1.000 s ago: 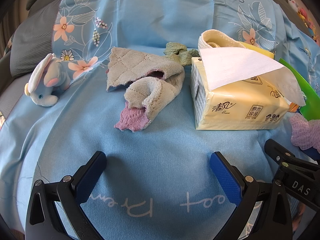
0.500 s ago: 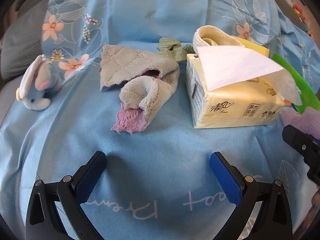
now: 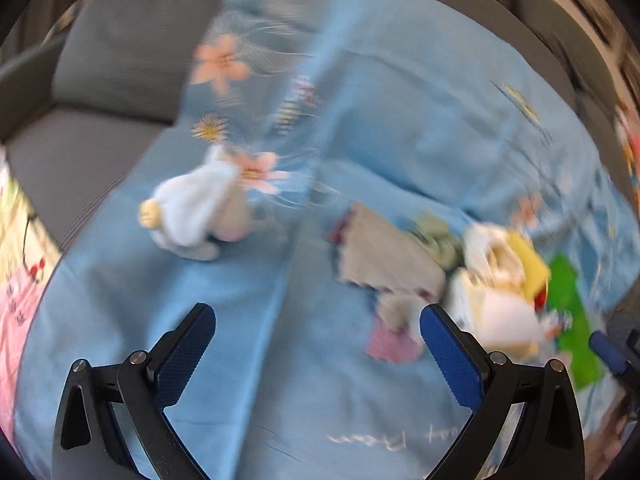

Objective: Organize soft objects
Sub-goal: 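Reach the left tool to the light-blue plush bunny and grasp it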

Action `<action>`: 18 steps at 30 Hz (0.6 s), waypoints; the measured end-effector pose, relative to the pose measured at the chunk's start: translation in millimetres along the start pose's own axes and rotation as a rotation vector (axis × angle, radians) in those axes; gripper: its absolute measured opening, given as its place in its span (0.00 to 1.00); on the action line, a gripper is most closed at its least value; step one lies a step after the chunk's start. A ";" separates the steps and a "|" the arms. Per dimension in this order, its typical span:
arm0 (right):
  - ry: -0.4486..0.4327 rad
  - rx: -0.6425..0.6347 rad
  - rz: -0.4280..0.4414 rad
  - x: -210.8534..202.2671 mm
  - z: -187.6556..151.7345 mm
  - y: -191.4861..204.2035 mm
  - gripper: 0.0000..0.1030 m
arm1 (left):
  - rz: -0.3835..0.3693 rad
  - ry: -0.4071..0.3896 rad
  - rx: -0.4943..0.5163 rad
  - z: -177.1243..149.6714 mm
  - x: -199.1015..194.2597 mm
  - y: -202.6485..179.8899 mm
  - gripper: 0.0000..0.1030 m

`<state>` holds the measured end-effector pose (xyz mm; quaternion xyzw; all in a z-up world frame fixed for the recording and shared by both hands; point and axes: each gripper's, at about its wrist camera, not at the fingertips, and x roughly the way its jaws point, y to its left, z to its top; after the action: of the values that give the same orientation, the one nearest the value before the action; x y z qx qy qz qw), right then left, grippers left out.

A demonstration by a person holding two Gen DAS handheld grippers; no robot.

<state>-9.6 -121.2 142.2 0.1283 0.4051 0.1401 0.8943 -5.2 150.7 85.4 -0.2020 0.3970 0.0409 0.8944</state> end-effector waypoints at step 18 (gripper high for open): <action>0.378 -0.127 0.195 182.3 67.5 154.0 0.81 | -0.007 0.102 -0.371 40.4 57.9 107.3 0.88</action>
<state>134.4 78.5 112.5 0.0817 0.5417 0.2729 0.7908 37.2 259.8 32.4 -0.3664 0.4267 0.0999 0.8208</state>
